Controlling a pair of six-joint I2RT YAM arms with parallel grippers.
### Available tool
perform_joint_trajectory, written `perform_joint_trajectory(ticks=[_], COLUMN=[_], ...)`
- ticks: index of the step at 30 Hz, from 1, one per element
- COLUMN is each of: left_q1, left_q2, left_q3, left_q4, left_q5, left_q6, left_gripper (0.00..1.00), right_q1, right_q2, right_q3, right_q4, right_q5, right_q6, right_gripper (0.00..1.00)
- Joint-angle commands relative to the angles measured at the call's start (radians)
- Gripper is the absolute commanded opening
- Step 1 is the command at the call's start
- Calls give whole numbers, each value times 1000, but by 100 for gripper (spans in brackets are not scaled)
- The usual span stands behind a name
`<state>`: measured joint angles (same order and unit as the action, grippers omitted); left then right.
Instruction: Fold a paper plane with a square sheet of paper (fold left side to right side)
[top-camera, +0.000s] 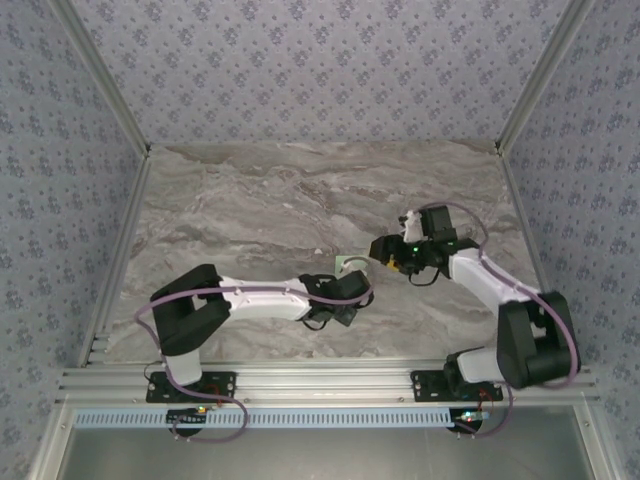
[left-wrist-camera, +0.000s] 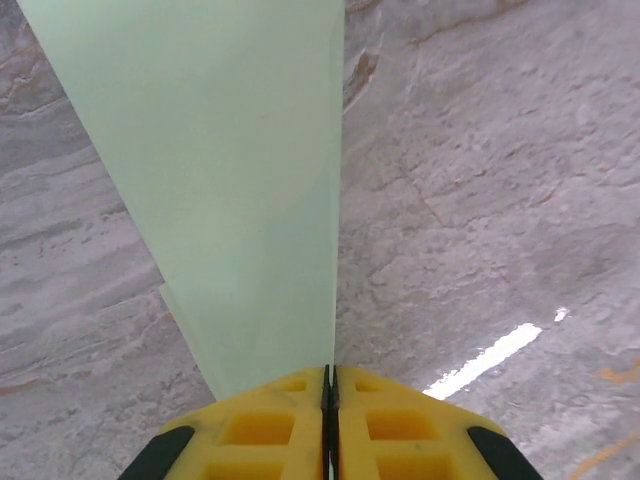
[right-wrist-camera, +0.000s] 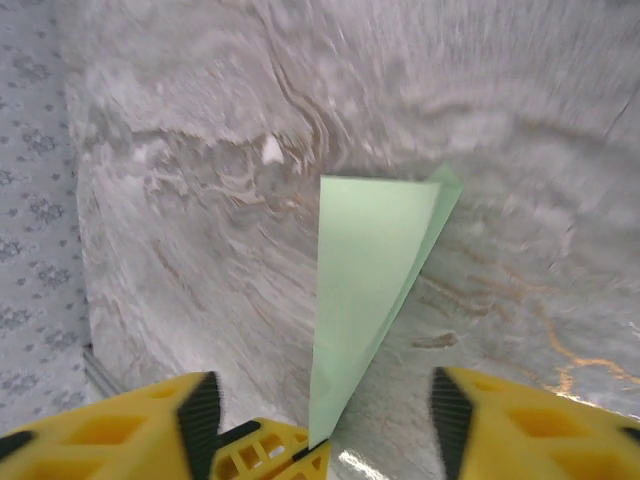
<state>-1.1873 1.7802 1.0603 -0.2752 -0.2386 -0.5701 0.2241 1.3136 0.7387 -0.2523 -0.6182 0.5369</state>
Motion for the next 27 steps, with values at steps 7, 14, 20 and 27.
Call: perform_joint_trajectory(ticks=[7,14,20,27], left_q1=[123,182,225,250], left_q2=[-111,-88,-68,-28], left_q3=[-190,-270,-337,-386], left_q4=[390,595,768,904], left_q5=[314,447,523,565], left_q6=[-148,-255,-351,-434], left_gripper=[9,8,6,4], right_q1=[-7,39,72,95], right_q2=[-111,-98,-56,61], right_q3=[-140,-214,-245,-256], right_q4=[-11,114,221,430], right_q5=[62,60,32,-70], right_q6=[-91,-50,-35,31], right_gripper=[74,72,72,72])
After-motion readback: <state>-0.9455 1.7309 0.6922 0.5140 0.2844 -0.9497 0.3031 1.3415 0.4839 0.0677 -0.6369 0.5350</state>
